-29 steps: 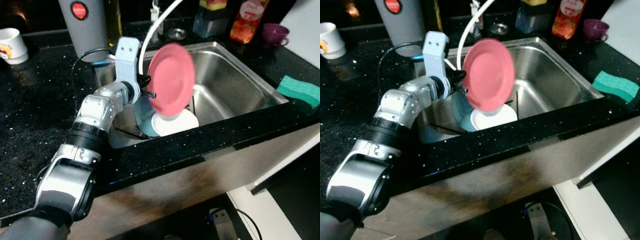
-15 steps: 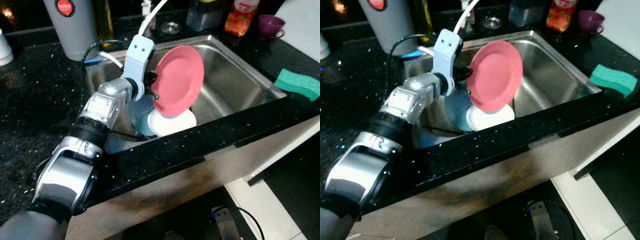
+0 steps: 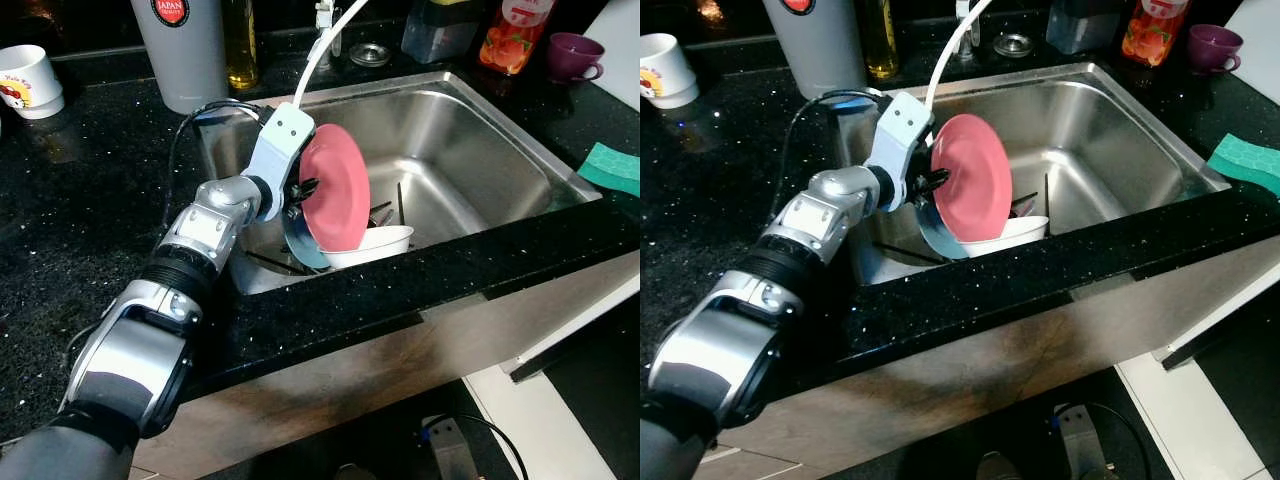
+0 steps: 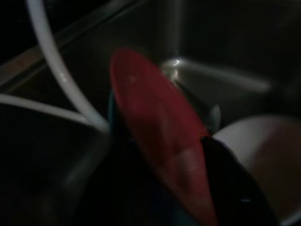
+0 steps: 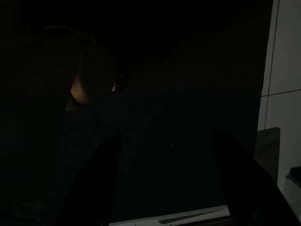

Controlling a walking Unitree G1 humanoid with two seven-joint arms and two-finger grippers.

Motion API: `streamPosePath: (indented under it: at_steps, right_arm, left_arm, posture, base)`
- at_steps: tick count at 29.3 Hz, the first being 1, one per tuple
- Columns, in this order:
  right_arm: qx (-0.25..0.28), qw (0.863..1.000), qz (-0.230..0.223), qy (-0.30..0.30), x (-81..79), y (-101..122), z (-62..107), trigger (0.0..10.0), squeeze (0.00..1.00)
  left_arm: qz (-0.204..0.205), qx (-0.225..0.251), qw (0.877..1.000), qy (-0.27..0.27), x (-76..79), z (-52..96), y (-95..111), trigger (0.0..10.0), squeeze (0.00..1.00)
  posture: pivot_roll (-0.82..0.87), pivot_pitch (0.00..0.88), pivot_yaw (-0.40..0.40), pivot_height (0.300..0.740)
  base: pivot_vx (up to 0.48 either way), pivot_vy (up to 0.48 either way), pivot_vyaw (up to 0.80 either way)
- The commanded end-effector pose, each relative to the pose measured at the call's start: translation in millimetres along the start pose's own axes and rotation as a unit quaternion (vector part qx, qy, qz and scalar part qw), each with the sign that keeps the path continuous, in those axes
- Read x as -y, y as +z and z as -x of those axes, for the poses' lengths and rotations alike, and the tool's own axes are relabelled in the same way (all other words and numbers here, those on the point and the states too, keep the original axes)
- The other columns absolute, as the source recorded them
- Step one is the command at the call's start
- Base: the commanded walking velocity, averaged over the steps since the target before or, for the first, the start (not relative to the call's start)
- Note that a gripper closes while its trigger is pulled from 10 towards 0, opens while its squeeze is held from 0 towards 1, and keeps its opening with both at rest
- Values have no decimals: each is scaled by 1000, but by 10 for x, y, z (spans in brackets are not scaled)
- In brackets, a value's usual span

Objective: Kitchen organization

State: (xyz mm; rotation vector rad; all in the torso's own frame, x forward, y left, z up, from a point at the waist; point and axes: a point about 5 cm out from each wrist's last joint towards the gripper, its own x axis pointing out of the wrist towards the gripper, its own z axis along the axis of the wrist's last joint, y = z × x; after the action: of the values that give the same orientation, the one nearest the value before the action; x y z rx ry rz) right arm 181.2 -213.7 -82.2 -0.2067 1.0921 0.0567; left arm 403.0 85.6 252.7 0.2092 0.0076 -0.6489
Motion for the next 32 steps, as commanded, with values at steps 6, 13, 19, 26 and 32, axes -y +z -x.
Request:
streamPosePath:
  at_steps: [6,13,19,26,32]
  right_arm:
    - [-8,1000,-9,2,-21,-79,3,10000,0]
    - [-3,1000,-12,5,-40,-51,-1,10000,0]
    - [-1,1000,-14,6,-49,-39,-3,10000,0]
    - [1,1000,-14,8,-46,-17,-4,10000,0]
    - [3,1000,-14,8,-47,-6,-4,10000,0]
  left_arm:
    - [150,186,970,-44,-20,211,428,10000,0]
    - [229,265,935,-55,-12,434,555,10000,0]
    - [246,272,928,-62,120,533,495,10000,0]
    - [268,256,925,-85,424,608,441,10000,0]
    - [273,240,927,-91,523,597,374,10000,0]
  posture:
    - [-28,115,14,740]
    - [-10,104,17,740]
    - [-5,93,14,740]
    - [13,79,6,740]
    - [10,78,7,740]
  base:
    - [0,0,0]
    - [0,0,0]
    - [-100,0,0]
    - [-399,0,0]
    - [-458,0,0]
